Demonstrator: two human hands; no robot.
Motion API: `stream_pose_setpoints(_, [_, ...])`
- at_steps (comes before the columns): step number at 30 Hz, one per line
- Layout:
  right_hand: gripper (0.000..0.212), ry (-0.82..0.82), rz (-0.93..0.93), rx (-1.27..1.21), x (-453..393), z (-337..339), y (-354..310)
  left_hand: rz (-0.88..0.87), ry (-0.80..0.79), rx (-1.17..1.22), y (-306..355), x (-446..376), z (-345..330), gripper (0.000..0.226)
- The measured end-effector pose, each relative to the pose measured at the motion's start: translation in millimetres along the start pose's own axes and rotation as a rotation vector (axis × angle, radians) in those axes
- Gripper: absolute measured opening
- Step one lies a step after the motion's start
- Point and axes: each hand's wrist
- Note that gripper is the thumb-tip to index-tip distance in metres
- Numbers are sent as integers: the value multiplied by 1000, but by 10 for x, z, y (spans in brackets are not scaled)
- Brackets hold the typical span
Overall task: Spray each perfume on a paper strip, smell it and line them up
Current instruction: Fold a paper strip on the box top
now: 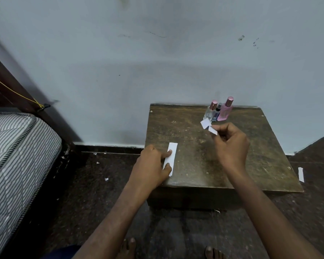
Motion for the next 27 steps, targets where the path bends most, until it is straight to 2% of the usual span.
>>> stream_pose_setpoints(4, [19,-209,88,125,105,-18,125,33,67,65,-2,-52,39,45])
stream_pose_setpoints(9, [26,-335,383,475,158,22,315,55,84,31,22,-40,16,42])
stream_pose_setpoints(15, [46,-497,465,669,167,229,368,17,144,21,65,-30,46,33])
stream_pose_setpoints(17, [42,-506,470,645,166,260,342,-26,181,17,114,-31,44,29])
stream_pose_setpoints(19, [32,-447,428,576,151,242,332,-73,217,4,173,-48,12,26])
stream_pose_setpoints(22, [43,-347,399,649,130,174,354,-124,224,-22,247,-108,-65,26])
stream_pose_setpoints(25, [48,-399,476,826,156,134,386,-136,192,-48,300,-188,-123,29])
stream_pose_setpoints(27, [50,-470,496,826,119,142,402,-132,160,-41,333,-222,-159,32])
Point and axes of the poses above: each hand's wrist, its own x-axis away from the middle knuckle, its own z-axis out of the back of the hand, y = z × x, and after that the axes turned 14 degrees about -z, right-handed
